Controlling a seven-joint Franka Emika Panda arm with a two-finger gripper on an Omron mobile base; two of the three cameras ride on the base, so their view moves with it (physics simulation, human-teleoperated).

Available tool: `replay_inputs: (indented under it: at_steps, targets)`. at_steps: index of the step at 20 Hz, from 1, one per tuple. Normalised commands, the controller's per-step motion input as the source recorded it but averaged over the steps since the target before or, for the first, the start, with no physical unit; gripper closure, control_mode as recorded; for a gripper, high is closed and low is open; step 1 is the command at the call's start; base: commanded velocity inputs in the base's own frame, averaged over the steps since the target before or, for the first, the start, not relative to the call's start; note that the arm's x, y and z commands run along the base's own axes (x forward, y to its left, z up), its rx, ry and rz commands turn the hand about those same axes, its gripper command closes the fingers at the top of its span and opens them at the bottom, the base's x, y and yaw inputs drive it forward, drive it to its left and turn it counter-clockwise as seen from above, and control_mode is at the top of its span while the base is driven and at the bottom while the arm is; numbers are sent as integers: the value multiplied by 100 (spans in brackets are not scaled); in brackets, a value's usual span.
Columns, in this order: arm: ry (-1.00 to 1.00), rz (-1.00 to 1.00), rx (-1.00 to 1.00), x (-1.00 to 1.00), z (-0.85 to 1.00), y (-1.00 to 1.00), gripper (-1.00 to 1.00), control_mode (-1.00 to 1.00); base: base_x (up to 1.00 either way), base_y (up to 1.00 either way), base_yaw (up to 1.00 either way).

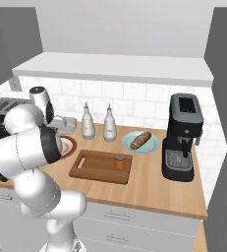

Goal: From the different types of pastries on the counter, select a croissant and place it on the cutting board. Then retrieve a jar of jam from the cabinet and place it alongside the croissant on the cutting board.

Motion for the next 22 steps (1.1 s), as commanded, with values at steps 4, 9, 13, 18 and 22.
replay_inputs:
  at_steps: [4, 9, 13, 18, 22]
  targets:
    - [4, 19, -19, 0, 16, -48, 100, -100, 0, 0, 0]
    - [0, 15, -14, -10, 3, -51, 100, -100, 0, 0, 0]
    - [0, 7, -3, -19, 0, -66, 100, -100, 0, 0, 0]
    - [0, 1, 0, -17, -1, -74, 100, -100, 0, 0, 0]
    - [0, 4, 0, -2, -6, -73, 100, -100, 0, 0, 0]
